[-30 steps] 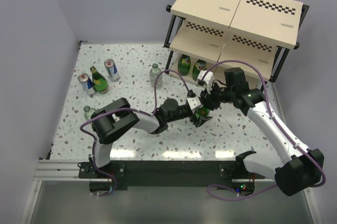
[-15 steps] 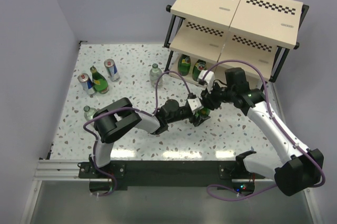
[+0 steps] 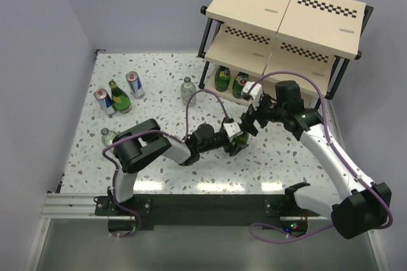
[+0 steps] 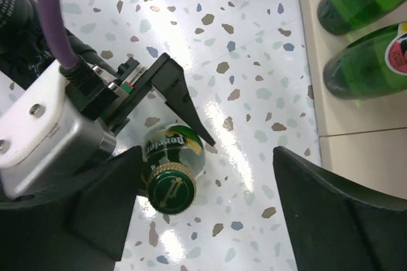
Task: Place and organize the beverage onto the shelf
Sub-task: Pick up the drink from the center of the board.
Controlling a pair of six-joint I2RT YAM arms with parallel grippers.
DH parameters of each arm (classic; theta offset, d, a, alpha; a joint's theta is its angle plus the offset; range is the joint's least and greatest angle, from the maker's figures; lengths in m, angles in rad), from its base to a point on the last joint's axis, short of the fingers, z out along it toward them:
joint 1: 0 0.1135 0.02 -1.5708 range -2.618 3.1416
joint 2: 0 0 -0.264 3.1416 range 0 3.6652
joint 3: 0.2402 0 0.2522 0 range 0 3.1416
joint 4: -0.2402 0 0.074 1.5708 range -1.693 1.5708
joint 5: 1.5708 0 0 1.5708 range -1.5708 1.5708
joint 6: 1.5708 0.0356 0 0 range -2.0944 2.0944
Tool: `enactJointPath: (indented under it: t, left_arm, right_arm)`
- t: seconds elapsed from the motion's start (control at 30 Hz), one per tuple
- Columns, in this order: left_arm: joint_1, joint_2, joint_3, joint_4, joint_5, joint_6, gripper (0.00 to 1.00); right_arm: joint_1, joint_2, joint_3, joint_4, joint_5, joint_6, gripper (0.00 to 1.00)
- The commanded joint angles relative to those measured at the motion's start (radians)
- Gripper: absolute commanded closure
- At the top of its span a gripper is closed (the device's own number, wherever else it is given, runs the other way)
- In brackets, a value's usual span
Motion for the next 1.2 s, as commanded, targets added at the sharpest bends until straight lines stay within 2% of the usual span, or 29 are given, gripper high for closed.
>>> enactJointPath:
  t: [0.0,0.07,0.33,0.7,1.03,1.17]
  left_arm:
    - [-0.003,-0.034,-0.008,0.136,-0.04,-0.005,1.0]
    - [-0.003,-0.035,-0.013,0.153,-0.044,-0.003,1.0]
    - [-0.003,-0.075,-0.028,0.168,-0.06,-0.003,1.0]
    - [0.0,-0.069,0.016,0.159,-0.116,-0.045,1.0]
    - [0.0,-0.037,0.182,0.073,-0.185,-0.061,1.0]
    - [0.0,-0.002,0.271,0.038,-0.206,-0.081,1.0]
  right_arm:
    - [0.01,-0.04,0.011,0.082,-0.041,0.001,0.09]
    - [0.011,-0.04,0.011,0.08,-0.036,0.001,0.01]
    - [-0.01,-0.058,0.045,0.053,-0.007,0.004,0.01]
    - [-0.115,-0.112,0.115,-0.015,0.037,-0.009,0.01]
    - [-0.159,-0.138,0.097,0.094,0.338,0.106,0.01]
    - [-0.159,-0.138,0.091,0.175,0.539,0.206,0.01]
